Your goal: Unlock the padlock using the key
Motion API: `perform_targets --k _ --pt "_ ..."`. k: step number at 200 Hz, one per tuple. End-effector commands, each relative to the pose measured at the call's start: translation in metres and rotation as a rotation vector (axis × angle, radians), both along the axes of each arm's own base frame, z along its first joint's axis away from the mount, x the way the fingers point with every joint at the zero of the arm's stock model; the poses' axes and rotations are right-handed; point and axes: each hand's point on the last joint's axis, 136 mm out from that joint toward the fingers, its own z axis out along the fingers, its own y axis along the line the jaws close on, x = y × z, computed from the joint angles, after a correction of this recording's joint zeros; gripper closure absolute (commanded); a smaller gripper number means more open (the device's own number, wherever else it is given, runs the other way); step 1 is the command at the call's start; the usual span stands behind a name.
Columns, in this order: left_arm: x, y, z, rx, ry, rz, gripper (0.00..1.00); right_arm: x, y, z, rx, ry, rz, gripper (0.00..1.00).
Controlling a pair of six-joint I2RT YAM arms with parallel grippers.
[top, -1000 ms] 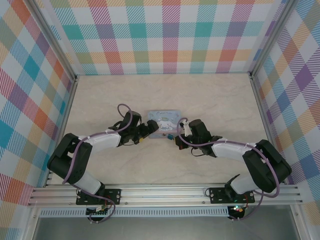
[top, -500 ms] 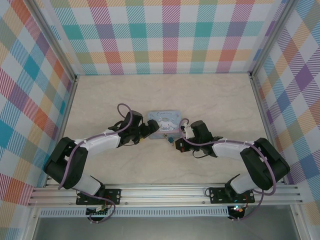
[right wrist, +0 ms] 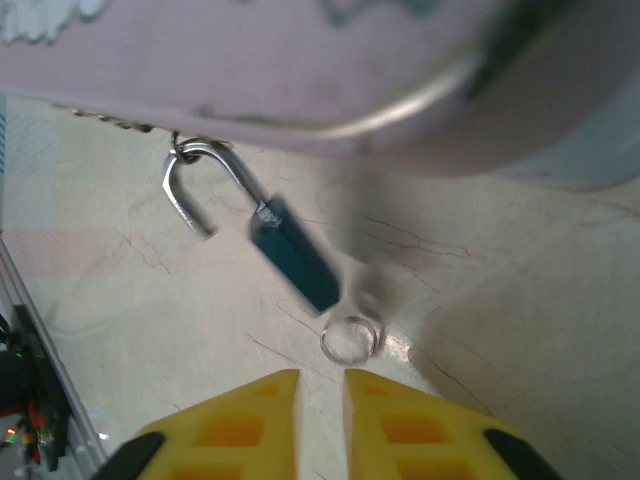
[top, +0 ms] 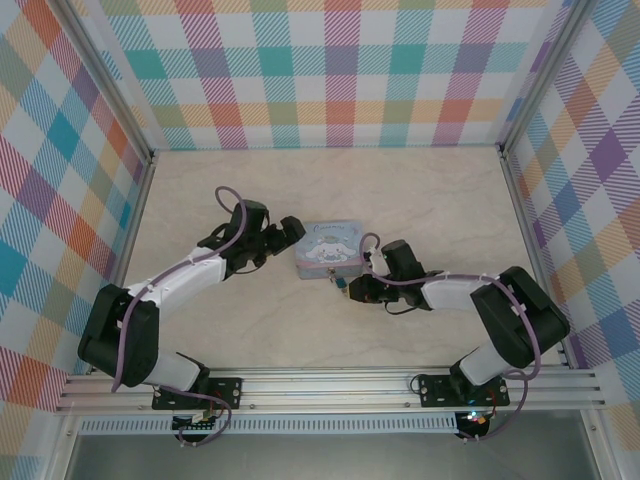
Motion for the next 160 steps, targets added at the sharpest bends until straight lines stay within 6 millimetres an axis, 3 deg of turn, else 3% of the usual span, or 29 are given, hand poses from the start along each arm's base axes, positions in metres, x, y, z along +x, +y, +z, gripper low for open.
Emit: perform_targets --k 1,23,65,105,160 --pt "0.007 0.011 0.017 0.012 -0.033 -0.014 0.0 0.002 -0.006 0.013 0.007 -0.101 0.011 0.7" --pt "0.013 0.009 0.015 -0.01 -0.026 -0.034 0.0 0.005 -0.009 0.017 0.012 -0.19 0.024 0.59" --pt "0.019 -0.018 0.0 -0.142 0.017 -0.089 0.0 0.018 0.001 0.029 0.046 -0.342 0.081 0.48" --pt "0.021 -0.029 -0.008 -0.17 0.037 -0.092 0.0 0.022 0.017 0.023 0.073 -0.322 0.149 0.48" --pt "0.006 -0.057 -0.012 -0.211 0.068 -0.151 0.0 0.033 0.018 0.019 0.065 -0.329 0.127 0.41"
